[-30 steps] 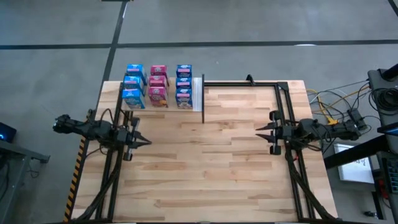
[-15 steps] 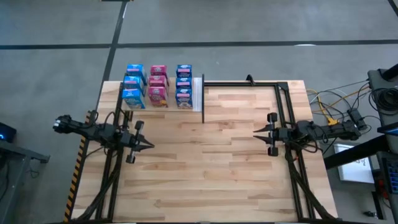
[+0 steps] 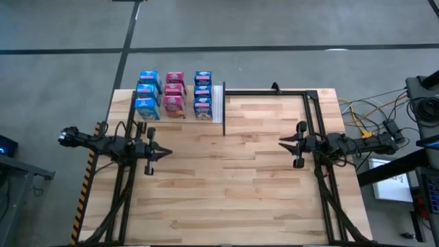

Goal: Stack cereal on shelf
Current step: Return to Home Position

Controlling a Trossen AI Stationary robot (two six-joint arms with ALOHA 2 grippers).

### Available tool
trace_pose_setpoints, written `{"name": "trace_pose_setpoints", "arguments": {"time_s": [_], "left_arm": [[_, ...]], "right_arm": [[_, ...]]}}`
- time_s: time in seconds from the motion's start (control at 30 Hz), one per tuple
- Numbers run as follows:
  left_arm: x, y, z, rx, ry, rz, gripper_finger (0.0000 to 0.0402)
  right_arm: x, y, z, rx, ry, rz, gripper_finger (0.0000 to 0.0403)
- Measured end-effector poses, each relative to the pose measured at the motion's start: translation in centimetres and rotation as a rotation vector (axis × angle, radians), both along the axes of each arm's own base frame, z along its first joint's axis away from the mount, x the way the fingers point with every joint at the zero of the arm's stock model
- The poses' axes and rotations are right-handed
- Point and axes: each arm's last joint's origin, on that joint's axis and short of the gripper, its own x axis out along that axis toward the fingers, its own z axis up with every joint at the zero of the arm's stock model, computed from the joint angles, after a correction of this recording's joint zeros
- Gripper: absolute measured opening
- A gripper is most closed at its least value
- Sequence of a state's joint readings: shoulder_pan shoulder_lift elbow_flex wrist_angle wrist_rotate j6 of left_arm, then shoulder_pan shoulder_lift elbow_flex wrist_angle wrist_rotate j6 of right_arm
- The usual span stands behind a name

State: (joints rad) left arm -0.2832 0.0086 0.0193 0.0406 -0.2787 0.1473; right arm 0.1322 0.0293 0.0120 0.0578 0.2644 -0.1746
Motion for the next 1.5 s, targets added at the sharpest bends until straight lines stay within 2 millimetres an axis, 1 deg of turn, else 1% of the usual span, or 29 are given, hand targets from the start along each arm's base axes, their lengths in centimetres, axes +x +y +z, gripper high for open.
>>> {"name": "trace_pose_setpoints", "arguments": {"time_s": [0.07, 0.27, 1.5], "left_arm": [[0.0, 0.0, 0.0, 0.0, 0.0, 0.0, 0.0], [0.0, 0.0, 0.0, 0.001, 0.001, 0.0, 0.0], [0.0, 0.0, -0.01, 0.001, 0.003, 0.0, 0.0]], "right_arm": [[0.04, 0.01, -0.04, -0.015, 0.008, 0.0, 0.0068], [0.04, 0.01, -0.06, 0.075, -0.004, 0.004, 0.0068], [0.05, 0.01, -0.11, 0.06, 0.0, 0.003, 0.0068]]}}
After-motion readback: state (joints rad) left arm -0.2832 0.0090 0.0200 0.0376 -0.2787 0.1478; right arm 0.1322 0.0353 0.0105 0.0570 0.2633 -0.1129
